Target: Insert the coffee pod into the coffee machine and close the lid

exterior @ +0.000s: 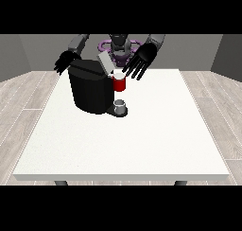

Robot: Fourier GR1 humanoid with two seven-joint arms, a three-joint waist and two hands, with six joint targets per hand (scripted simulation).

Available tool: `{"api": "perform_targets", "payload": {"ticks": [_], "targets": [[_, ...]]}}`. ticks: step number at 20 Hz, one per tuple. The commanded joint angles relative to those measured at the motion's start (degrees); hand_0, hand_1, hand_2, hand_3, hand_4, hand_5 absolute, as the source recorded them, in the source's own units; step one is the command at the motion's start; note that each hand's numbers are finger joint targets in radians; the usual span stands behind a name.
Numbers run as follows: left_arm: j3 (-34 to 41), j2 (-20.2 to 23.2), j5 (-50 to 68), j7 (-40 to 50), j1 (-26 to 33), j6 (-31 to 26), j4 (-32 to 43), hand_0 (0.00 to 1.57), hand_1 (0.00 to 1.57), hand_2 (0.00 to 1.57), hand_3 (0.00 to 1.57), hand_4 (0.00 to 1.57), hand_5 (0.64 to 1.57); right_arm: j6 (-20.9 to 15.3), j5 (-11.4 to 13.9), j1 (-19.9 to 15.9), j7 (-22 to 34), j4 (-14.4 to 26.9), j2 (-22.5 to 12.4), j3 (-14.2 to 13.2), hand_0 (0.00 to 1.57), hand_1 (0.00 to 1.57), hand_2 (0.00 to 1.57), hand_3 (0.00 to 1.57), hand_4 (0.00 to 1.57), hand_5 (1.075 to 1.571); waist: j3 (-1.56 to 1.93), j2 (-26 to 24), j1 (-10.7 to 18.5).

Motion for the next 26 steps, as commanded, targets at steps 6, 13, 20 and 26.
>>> {"api": "perform_targets", "payload": {"ticks": [6, 13, 20, 26], "targets": [[2.4, -5.0, 3.2, 1.1, 6.3, 0.4, -1.2, 0.0, 0.0, 0.0, 0.0, 0.0, 1.571, -0.3, -0.1, 5.9, -0.7, -0.5, 1.5, 0.8, 0.0, 0.0, 0.0, 0.0, 0.43, 1.571, -0.02, -7.2, 2.6], [15.3, -13.5, 18.9, 0.1, 11.7, 1.5, -1.6, 0.0, 0.0, 0.0, 0.0, 0.26, 1.571, 2.5, -3.0, 9.9, -2.7, 1.0, -1.7, -2.6, 0.0, 0.0, 0.0, 0.0, 0.49, 1.571, -0.07, -14.9, 8.2], [15.3, -18.8, 22.2, -6.1, 25.3, 0.6, -2.7, 0.0, 0.0, 0.0, 0.0, 0.0, 1.571, 6.2, -2.2, 11.0, 2.5, -4.4, -4.6, 0.5, 0.0, 0.0, 0.0, 0.0, 0.37, 1.571, -0.07, -24.1, 13.0], [16.9, -22.2, 26.5, -5.3, 30.2, -0.8, -4.2, 0.0, 0.0, 0.0, 0.0, 0.0, 1.571, 9.3, -2.6, 7.3, 5.6, -6.8, -8.7, 0.0, 0.0, 0.0, 0.0, 0.0, 0.04, 1.571, -0.03, -25.8, 16.7]]}}
